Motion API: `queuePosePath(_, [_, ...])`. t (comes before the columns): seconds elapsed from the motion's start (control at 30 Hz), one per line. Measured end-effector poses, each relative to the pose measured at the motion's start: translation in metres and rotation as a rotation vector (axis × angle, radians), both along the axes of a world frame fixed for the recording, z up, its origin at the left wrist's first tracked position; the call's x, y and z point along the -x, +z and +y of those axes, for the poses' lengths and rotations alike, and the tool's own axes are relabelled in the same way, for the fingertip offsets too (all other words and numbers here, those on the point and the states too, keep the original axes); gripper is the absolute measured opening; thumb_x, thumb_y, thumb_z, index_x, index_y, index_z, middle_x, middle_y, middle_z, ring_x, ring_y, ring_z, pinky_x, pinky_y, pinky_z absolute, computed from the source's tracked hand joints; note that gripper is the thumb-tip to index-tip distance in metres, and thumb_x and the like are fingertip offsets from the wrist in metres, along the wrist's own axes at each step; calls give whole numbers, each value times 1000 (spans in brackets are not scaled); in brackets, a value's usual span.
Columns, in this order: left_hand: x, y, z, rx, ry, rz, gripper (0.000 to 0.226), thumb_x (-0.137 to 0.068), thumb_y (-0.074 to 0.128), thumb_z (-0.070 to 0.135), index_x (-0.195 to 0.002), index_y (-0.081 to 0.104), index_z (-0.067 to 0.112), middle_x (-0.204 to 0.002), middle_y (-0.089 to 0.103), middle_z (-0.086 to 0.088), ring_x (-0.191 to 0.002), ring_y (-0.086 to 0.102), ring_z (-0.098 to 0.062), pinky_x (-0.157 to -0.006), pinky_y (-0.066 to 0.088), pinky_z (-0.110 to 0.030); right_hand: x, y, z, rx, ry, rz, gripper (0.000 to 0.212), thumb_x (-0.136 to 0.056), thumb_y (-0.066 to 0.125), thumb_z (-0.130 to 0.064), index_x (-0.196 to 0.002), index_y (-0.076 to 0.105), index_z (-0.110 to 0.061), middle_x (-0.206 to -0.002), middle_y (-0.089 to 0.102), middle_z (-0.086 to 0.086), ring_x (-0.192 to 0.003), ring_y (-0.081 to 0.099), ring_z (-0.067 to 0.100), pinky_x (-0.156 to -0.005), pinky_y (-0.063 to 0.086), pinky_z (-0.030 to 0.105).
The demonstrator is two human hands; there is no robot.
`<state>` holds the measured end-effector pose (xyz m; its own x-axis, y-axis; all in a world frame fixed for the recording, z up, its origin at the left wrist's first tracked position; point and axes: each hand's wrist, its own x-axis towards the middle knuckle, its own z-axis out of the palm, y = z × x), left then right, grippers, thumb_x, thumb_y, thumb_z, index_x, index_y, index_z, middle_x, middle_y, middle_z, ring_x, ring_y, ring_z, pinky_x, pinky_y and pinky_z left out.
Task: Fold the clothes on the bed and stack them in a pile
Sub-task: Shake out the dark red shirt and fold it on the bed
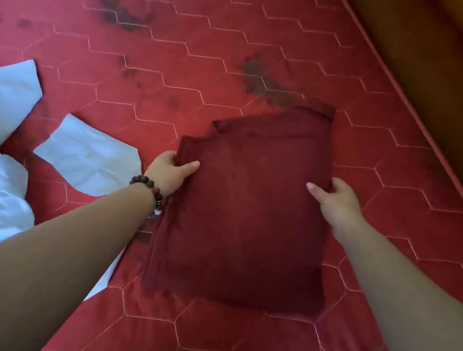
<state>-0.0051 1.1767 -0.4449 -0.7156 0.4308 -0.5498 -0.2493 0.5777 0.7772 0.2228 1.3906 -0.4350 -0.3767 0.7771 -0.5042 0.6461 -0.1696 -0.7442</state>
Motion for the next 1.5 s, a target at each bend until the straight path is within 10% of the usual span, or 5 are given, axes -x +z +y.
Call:
queuePosePath(0.57, [56,25,74,-119,-16,386,12,-88,69,29,-76,64,31,-76,65,17,-63,59,9,-58,43,-10,62,27,64,-406,-72,179,17,-88,66,-19,-77,64,-32,-75,63,-23,-68,60,-13,-58,40,4])
queuePosePath(0.8, [69,-11,79,214,-128,238,21,-87,70,29,-92,68,9,-82,67,-2,-85,67,-27,-71,49,-28,81,-12,76,-77,-164,-71,24,-88,70,-26,-103,68,-7,-101,71,11,-93,67,30,-88,55,47])
queuePosePath(1.13, [80,-15,86,146,50,307,28,-91,61,35,-109,62,13,-95,63,1,-99,63,-25,-80,46,-30,88,-17,75,-363,-225,-141,44,-87,68,-40,-117,57,-11,-117,61,8,-105,60,26,-93,48,41])
queuePosePath(1.27, [42,-3,86,123,-193,884,34,-86,55,13,-120,56,5,-120,57,-16,-115,51,-35,-96,40,-42,100,-9,30,-951,152,-211,43,-88,61,-27,-126,54,-7,-134,48,17,-125,44,34,-105,36,45])
queuePosePath(1.5, [-28,-45,86,396,-829,971,55,-101,18,40,-154,13,28,-163,9,6,-150,-1,-19,-120,-1,-49,115,-53,-25,-899,808,-378,56,-100,23,-33,-154,21,-17,-162,15,1,-150,8,15,-122,7,43])
